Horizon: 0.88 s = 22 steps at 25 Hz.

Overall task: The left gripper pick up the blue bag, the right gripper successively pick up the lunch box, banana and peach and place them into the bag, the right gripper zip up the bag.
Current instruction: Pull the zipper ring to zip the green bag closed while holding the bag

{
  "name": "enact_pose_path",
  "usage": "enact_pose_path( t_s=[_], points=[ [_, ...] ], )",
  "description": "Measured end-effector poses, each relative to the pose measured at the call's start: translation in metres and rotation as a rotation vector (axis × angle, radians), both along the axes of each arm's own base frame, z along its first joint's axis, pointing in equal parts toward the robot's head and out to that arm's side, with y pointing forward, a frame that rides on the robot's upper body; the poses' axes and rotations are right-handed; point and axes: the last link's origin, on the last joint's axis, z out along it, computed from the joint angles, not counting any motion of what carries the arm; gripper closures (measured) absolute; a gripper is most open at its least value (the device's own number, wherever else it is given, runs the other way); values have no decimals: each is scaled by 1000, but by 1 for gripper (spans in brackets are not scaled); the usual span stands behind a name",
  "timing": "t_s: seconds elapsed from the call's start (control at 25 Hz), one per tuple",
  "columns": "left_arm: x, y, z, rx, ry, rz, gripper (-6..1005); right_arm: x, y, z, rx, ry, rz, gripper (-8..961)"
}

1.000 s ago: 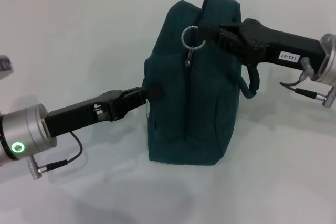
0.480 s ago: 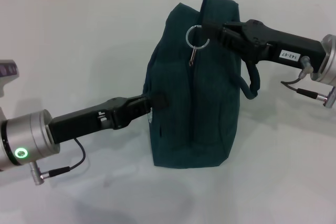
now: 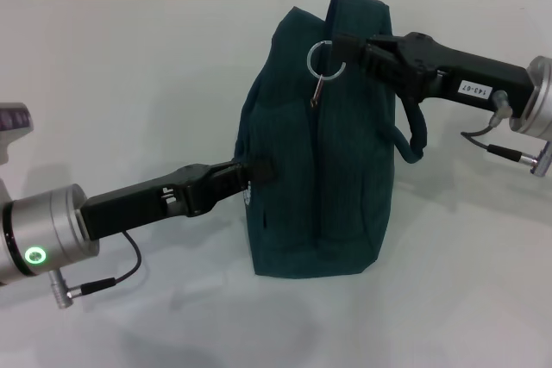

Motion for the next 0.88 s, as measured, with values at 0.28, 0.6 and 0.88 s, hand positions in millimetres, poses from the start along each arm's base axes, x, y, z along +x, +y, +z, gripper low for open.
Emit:
enact_pose_path(
  t_s=[0.28,0.6,0.88],
  points=[
    [1,-2,2,1,-18,-6,945,3,3,-1,11,-15,-25,941],
    [3,-1,2,1,-23,-12,944,2,7,-1,19,-24,-31,941],
    [4,0,2,8,-41,-2,944,-7,11,-1,9,-20,-18,941]
  ],
)
